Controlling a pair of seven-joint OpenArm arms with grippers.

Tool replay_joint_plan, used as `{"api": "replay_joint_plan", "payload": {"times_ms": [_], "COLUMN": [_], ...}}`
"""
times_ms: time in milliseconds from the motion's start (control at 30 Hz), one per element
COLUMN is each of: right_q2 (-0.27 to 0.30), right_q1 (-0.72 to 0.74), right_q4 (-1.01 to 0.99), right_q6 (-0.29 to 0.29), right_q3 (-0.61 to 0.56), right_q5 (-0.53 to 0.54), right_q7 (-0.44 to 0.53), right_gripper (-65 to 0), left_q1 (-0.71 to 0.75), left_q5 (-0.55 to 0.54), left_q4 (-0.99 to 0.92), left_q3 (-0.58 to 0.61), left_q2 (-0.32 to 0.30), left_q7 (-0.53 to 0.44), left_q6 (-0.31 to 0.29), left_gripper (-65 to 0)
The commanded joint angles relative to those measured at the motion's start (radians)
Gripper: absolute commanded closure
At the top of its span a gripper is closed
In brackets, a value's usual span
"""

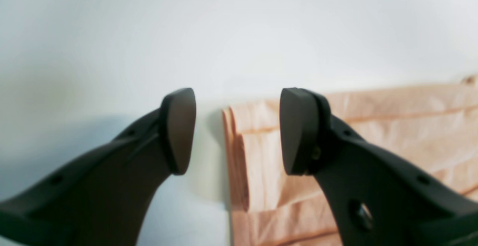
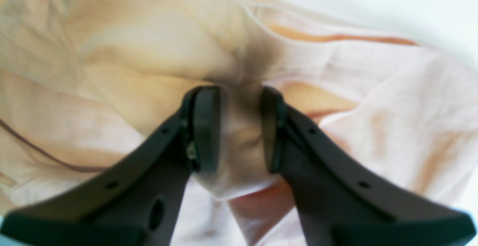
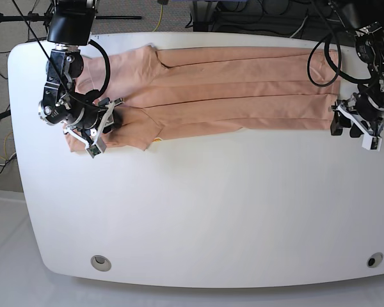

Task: Fold the T-shirt properly

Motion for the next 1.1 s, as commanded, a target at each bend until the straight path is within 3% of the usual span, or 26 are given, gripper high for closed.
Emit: {"api": "replay_joint_plan", "payload": {"times_ms": [0, 467, 1067], "right_q2": [0.013, 0.011, 0.008], "right_q1": [0.016, 0.015, 0.017], "right_q4": [0.018, 0.015, 0.016], "right_q6": [0.001, 0.001, 0.001], "right_q3": [0.002, 0.002, -0.007], "right_q5": [-0.001, -0.001, -0.007], "right_q7": [0.006, 0.007, 0.001], "right_gripper": [-18.7, -18.2, -17.1], "left_q1": [-0.006, -0.014, -0.020], "left_q5": [-0.016, -0.003, 0.014], "left_q4": [-0.030, -0.133, -0.077], "left_q3": [0.013, -0.035, -0.081], "left_q2": [-0.051, -0.085, -0.041], "left_q7": [-0.018, -0.014, -0.002], "left_q6": [-0.002, -0.041, -0.037], "left_gripper": [-32.4, -32.4, -32.9]}}
